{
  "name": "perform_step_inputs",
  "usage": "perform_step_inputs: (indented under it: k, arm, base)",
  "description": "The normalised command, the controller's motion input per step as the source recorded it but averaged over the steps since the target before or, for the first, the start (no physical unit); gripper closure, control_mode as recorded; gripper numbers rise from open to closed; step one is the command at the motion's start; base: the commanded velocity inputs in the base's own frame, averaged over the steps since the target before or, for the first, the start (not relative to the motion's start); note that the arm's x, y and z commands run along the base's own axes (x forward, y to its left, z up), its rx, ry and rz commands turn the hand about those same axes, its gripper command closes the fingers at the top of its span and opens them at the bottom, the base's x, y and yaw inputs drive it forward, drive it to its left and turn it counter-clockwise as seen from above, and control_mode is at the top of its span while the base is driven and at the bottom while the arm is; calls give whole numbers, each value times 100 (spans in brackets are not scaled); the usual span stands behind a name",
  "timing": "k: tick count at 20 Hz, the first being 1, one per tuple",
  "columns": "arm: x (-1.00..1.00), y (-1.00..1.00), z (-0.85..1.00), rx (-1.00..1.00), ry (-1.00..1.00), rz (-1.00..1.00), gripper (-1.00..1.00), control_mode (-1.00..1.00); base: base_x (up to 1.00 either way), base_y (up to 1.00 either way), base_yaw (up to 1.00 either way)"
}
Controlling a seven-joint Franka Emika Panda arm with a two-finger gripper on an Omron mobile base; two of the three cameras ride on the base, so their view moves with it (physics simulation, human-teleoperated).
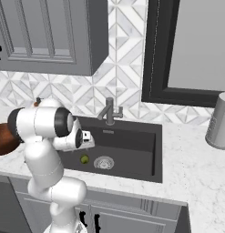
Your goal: Pick the lime from the sink and place it in the bowl. Then pick the bowl and place it in the microwave. Then close the microwave door and press the start button.
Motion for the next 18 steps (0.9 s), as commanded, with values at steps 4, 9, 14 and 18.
perform_step_inputs:
  k: [4,9,14,18]
  arm:
    - [0,0,-21,0,0,0,-100,-100]
    - [0,0,-24,0,1,0,-100,-100]
    - [3,0,-27,0,1,0,-100,-100]
    - [20,0,-24,0,0,0,-100,-100]
  base:
    - [0,0,0]
    - [0,0,0]
    - [0,0,0]
    - [0,0,0]
